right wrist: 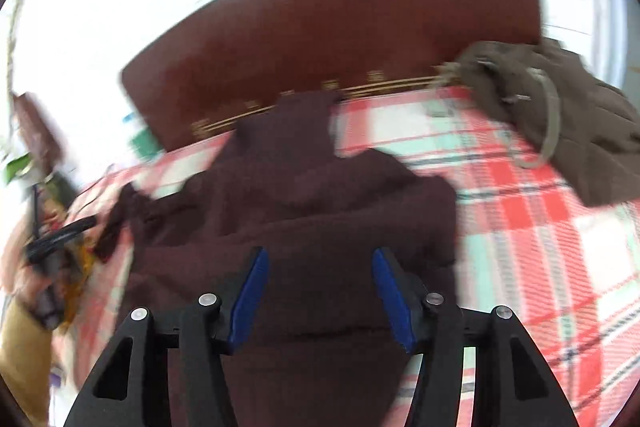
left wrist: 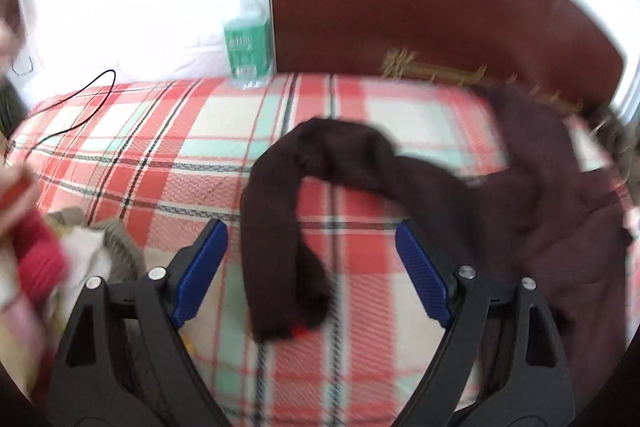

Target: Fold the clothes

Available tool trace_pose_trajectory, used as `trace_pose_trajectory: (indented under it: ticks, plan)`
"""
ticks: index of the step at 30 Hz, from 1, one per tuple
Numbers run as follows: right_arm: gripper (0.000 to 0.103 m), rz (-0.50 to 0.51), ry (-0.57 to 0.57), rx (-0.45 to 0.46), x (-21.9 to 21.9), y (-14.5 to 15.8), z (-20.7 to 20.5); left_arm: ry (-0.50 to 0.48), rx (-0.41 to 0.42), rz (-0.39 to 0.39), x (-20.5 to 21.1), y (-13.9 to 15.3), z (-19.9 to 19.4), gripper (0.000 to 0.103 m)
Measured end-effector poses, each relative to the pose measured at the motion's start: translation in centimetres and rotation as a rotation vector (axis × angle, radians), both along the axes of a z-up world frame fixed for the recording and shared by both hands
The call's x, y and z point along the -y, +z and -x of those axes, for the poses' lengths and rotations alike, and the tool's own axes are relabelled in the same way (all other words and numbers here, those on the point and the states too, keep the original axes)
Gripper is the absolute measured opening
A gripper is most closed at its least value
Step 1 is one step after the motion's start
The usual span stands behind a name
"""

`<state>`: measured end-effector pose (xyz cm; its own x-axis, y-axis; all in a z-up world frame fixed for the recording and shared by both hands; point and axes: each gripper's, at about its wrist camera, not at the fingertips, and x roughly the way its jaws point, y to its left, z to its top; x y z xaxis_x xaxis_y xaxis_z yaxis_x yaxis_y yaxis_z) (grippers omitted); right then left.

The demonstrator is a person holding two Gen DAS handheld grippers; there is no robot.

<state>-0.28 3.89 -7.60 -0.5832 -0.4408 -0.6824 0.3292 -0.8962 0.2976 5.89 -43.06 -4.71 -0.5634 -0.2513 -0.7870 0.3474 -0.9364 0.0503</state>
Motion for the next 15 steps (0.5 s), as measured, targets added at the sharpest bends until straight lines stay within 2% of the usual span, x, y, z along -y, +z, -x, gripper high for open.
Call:
trace_pose_trajectory:
  ticks: [1, 2, 3, 4, 5, 10, 15]
  plan:
    - [0.057, 0.003, 0.032, 0.000, 1.1, 0.2, -0.1, 0.002, 0.038, 0.017, 0.2, -0.9, 0.7, 0.083]
    - [0.058, 0.005, 0.071, -0.001, 2.2, 0.4, -0.3, -0.002, 0.072, 0.023, 0.4, -1.7, 1.3, 0.074]
    - [0.058, 0.006, 0.121, 0.002, 3.6, 0.6, -0.3, -0.007, 0.095, 0.025, 0.5, -2.4, 1.6, 0.048]
    - [0.058, 0.004, 0.169, 0.003, 5.0, 0.7, -0.3, -0.010, 0.112, 0.027, 0.7, -2.9, 1.7, 0.033]
    - [0.058, -0.004, 0.213, -0.004, 6.4, 1.0, -0.5, -0.009, 0.118, 0.030, 0.8, -3.1, 1.7, 0.014]
    - [0.058, -0.044, 0.467, -0.064, 16.1, 2.4, 0.3, -0.032, 0.048, 0.002, -0.4, -1.7, -0.8, 0.009]
    - [0.058, -0.069, 0.656, -0.060, 26.5, 1.2, 3.3, -0.068, -0.024, -0.041, -1.9, -0.2, -3.8, 0.010]
